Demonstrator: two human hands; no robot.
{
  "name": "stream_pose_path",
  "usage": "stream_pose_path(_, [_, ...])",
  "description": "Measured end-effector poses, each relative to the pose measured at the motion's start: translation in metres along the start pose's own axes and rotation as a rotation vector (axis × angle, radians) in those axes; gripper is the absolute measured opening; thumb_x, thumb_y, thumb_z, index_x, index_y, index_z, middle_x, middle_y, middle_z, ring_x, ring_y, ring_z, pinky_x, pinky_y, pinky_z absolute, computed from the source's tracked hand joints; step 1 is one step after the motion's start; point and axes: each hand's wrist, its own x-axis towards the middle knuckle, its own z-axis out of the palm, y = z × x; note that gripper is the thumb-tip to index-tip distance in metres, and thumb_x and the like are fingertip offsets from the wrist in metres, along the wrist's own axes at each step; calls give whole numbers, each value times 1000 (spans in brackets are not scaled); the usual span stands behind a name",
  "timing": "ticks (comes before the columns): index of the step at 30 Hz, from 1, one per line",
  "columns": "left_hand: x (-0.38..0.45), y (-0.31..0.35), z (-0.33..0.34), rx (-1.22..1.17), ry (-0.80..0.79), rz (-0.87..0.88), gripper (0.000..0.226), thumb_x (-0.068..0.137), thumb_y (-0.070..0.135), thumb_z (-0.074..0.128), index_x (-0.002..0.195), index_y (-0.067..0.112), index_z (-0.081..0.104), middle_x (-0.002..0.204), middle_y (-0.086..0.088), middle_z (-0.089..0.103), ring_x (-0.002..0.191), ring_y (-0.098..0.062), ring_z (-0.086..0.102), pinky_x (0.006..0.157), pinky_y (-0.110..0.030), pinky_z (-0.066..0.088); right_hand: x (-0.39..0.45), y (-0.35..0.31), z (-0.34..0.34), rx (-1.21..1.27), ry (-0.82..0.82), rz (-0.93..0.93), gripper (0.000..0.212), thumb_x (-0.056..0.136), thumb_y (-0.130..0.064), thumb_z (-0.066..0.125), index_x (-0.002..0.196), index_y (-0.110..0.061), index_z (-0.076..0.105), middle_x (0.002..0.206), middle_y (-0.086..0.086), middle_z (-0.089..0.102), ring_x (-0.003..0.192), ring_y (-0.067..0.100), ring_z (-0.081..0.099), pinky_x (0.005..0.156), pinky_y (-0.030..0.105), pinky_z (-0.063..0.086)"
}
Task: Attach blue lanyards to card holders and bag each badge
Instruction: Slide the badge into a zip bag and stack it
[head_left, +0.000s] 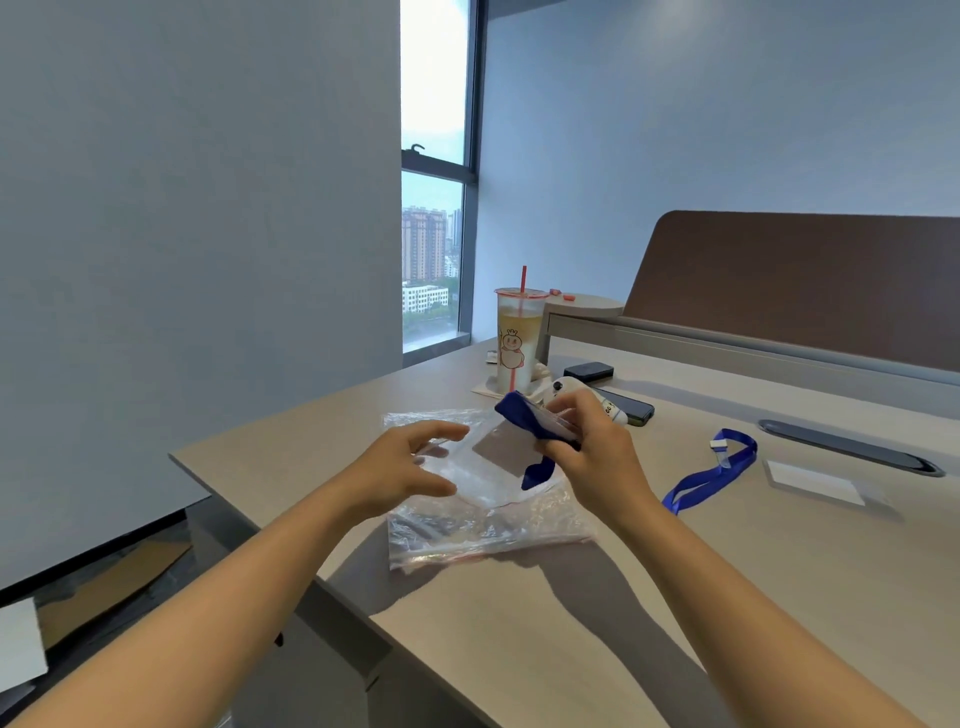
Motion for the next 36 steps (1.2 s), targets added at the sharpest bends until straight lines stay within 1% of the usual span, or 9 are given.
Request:
stream_pose_path(8, [6, 13, -4, 64, -44, 21, 72, 79, -16, 52, 135, 25, 36, 146, 2, 33, 134, -19, 35, 103, -35, 40, 14, -5, -1, 164, 34, 54, 26, 84, -1, 57, 109, -6, 59, 100, 2, 56, 92, 14, 50, 70, 14, 47])
stream_pose_path(13, [11, 19, -8, -45, 65, 76, 45, 86, -6, 51, 125, 17, 50, 131, 0, 51, 104, -13, 53, 90, -25, 41, 20, -6, -7, -16, -26, -29, 31, 86, 4, 51, 113, -7, 61, 115, 9, 56, 96, 13, 45, 77, 15, 39])
stream_pose_path(17, [14, 25, -6, -115, 140, 119, 36, 86, 1, 55, 118, 17, 55, 109, 5, 55, 99, -12, 52, 82, -16, 44, 22, -11, -9, -118, -73, -37, 34, 85, 0, 54, 117, -13, 57, 117, 9, 58, 98, 17, 50, 82, 21, 43])
stream_pose_path(21, [18, 33, -5, -149, 178, 145, 37, 83, 2, 60, 117, 15, 54, 103, 0, 57, 96, -14, 55, 78, -16, 46, 25, -19, -12, -23, -58, -22, 23, 80, -7, 64, 97, -16, 52, 106, 11, 63, 85, 15, 53, 67, 15, 47])
stream_pose_path(24, [20, 37, -5, -179, 196, 151, 22, 82, 2, 60, 100, 14, 56, 99, -5, 60, 92, -17, 58, 73, -14, 48, 27, -24, -12, -22, -57, -46, 20, 79, -9, 65, 99, -9, 62, 105, 11, 66, 85, 12, 54, 66, 9, 43])
stream_pose_path(27, [24, 37, -4, -179, 237, 151, 12, 83, 3, 59, 92, 10, 59, 95, -8, 62, 89, -19, 59, 65, -13, 50, 30, -27, -13, -49, -105, -81, 23, 86, -13, 58, 107, -7, 66, 102, 6, 67, 81, 7, 53, 67, 8, 40])
stream_pose_path(31, [27, 40, -4, -214, 294, 123, 8, 85, 4, 56, 91, 6, 61, 90, -6, 61, 79, -16, 58, 54, -9, 50, 27, -27, -14, -101, -185, -66, 35, 93, -28, 42, 100, -6, 69, 75, -5, 57, 69, 6, 46, 63, 18, 36])
stream_pose_path(33, [28, 42, -5, -246, 309, 116, 7, 87, 4, 54, 90, 6, 60, 88, -4, 61, 71, -13, 59, 51, -7, 49, 24, -26, -15, -90, -221, -52, 35, 90, -33, 47, 97, -7, 69, 83, 2, 57, 76, 13, 48, 66, 21, 38])
stream_pose_path(36, [28, 43, -8, -316, 310, 107, 7, 87, 5, 54, 83, 10, 58, 86, -6, 63, 63, -10, 60, 49, -8, 49, 24, -24, -15, -104, -223, -15, 30, 79, -29, 66, 105, -15, 61, 93, -4, 52, 86, 12, 50, 69, 17, 43])
